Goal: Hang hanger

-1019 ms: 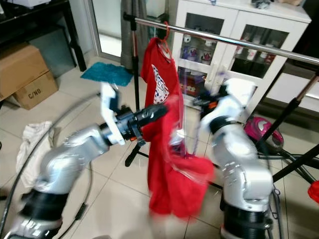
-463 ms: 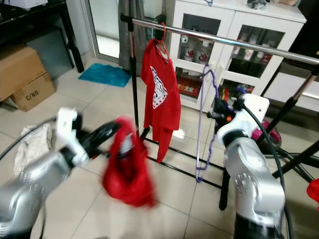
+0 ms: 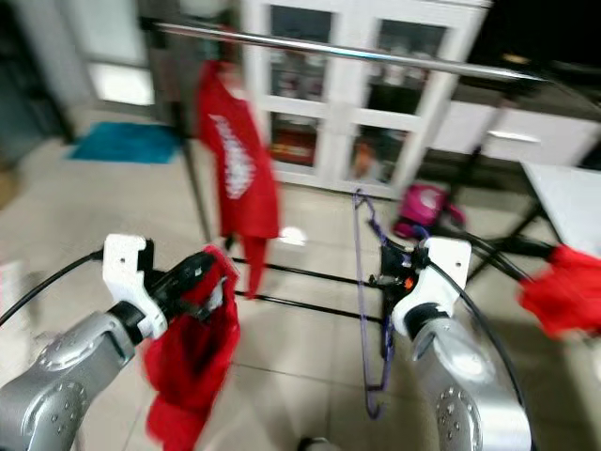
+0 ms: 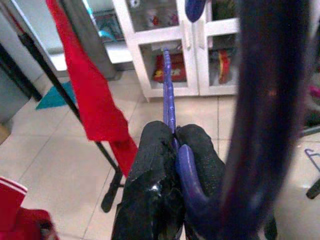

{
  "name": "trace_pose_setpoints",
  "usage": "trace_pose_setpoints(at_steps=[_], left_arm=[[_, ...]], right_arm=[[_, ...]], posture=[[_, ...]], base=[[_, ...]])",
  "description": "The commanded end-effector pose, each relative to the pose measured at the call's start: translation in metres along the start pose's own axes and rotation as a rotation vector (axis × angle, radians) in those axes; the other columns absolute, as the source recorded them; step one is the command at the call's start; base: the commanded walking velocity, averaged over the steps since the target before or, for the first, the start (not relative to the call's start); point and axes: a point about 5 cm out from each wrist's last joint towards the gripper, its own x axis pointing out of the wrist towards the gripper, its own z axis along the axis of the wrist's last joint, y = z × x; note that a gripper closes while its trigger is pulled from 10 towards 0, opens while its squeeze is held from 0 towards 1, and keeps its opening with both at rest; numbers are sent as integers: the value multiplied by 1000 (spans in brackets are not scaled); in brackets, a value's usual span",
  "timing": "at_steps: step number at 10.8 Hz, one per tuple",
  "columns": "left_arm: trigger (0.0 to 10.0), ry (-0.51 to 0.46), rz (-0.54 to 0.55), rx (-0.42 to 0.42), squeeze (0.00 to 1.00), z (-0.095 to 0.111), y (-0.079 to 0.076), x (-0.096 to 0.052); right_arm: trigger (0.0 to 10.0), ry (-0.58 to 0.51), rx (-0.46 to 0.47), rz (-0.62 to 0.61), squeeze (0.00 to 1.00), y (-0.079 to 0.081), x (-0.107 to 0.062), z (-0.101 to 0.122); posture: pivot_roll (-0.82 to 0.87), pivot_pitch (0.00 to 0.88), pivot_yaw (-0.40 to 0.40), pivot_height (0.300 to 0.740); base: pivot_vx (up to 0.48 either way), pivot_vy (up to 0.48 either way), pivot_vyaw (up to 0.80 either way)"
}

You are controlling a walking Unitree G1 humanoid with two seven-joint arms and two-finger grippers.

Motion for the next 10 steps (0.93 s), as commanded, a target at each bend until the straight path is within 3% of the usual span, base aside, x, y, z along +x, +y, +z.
trace_pose_setpoints(at_steps=[1, 3, 4, 6, 7, 9, 10], left_arm=[[10000, -37, 5, 31, 0, 9, -3, -1], [10000, -25, 21, 26, 0, 8, -3, -7], [10000, 32, 41, 46, 0, 5, 2, -11], [10000, -62, 85, 108, 0, 21, 2, -11], [10000, -70, 133, 112, 0, 19, 3, -12], [10000, -73, 70, 102, 0, 20, -4, -10], [10000, -99, 108, 126, 0, 23, 0, -10]], right_arm=[[10000, -8, 0, 2, 0, 1, -3, 3], [10000, 16, -20, 41, 0, 6, -4, 2], [10000, 18, -47, 43, 0, 8, -7, 2], [10000, 34, -106, 50, 0, 11, -9, 5], [10000, 21, -100, 56, 0, 12, -8, 6], [10000, -12, -82, 34, 0, 12, -6, 13], [10000, -30, -80, 14, 0, 15, 0, 19]], posture=[[91, 53, -45, 740], [99, 54, -36, 740], [99, 53, -28, 740], [87, 90, -49, 740], [89, 82, -49, 740], [81, 80, -60, 740], [75, 89, -73, 740]], base=[[0, 0, -800], [0, 0, -800], [0, 0, -800], [0, 0, -800], [0, 0, -800], [0, 0, -800], [0, 0, -800]])
